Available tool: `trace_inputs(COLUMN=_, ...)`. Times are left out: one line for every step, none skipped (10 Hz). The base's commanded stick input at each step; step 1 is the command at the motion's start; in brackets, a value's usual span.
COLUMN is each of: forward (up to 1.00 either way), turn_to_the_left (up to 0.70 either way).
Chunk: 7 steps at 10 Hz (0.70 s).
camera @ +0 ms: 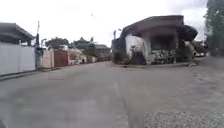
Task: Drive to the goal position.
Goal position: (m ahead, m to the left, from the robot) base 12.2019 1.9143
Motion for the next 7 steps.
trace_inputs(forward=1.00, turn_to_the_left=0.01)
trace_inputs(forward=1.00, turn_to_the_left=0.01)
trace_inputs(forward=1.00, turn_to_the_left=0.01)
trace_inputs(forward=1.00, turn_to_the_left=0.01)
trace_inputs(forward=1.00, turn_to_the_left=0.01)
trace_inputs(forward=1.00, turn_to_the_left=0.01)
trace_inputs(forward=1.00, turn_to_the_left=0.01)
